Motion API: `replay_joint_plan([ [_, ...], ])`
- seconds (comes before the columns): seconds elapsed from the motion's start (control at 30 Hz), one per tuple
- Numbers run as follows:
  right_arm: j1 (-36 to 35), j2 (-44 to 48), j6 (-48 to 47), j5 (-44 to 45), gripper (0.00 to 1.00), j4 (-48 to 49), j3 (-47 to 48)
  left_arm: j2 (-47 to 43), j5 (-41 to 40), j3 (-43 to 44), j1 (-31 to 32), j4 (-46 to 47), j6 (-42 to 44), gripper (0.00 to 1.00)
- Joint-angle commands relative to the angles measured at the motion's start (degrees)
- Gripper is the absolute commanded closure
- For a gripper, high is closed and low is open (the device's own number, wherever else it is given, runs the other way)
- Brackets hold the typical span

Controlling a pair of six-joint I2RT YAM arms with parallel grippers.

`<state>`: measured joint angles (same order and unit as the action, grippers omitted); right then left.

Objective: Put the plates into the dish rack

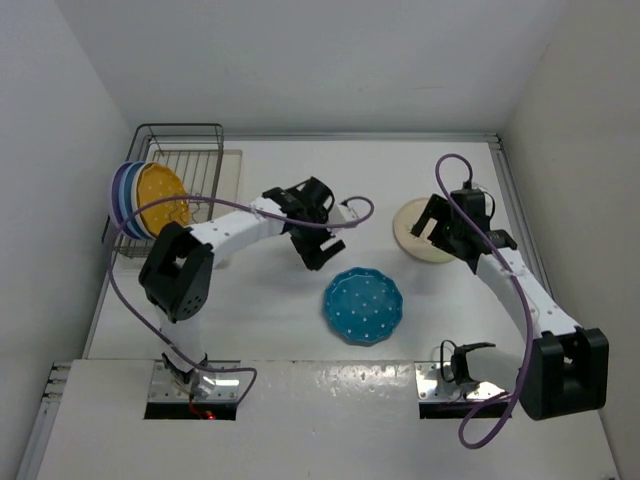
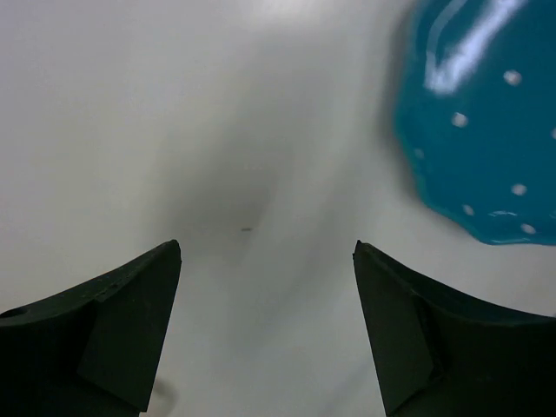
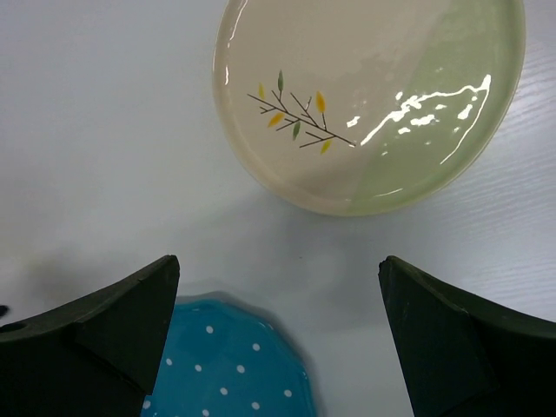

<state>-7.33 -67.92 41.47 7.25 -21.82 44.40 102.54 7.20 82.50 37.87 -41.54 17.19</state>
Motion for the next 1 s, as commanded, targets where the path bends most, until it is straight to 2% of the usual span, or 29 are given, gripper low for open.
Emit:
replay_joint_plan([
  [0.0,-0.2,3.8,-0.7,0.6,0.03,-1.8,0.9,0.3,14.8,-1.5,3.2,0.8,-1.7,0.14],
  [0.33,-0.3,15.6,0.9,4.3,0.03,-6.2,-7.1,8.0,16.6,-5.9,10.2,7.8,-3.3,0.18],
  [0.5,-0.2,19.4,1.4,5.2,0.03,-7.9,-9.5,12.6,11.2,-5.9,11.6,9.2,-5.1,0.23],
  [0.6,-0.1,21.1,1.5,5.3,0.02,-8.8,-9.7,16.0,9.8,-4.6,11.6,9.2,-5.8,0.34],
  [0.67,-0.3,21.9,1.5,5.7,0.02,-9.5,-9.9,18.2,9.8,-3.9,11.1,8.7,-6.3,0.53],
  [0.7,-0.2,22.6,1.6,5.9,0.02,-9.6,-10.0,18.2,9.8,-3.1,11.1,7.8,-6.3,0.68],
  [0.83,-0.1,24.7,1.3,6.7,0.02,-10.3,-10.5,17.9,8.5,-2.6,11.1,6.7,-6.3,1.0],
  [0.97,-0.1,25.1,1.6,7.3,0.02,-9.4,-10.9,13.3,3.3,-2.6,10.3,5.5,-6.8,1.0],
])
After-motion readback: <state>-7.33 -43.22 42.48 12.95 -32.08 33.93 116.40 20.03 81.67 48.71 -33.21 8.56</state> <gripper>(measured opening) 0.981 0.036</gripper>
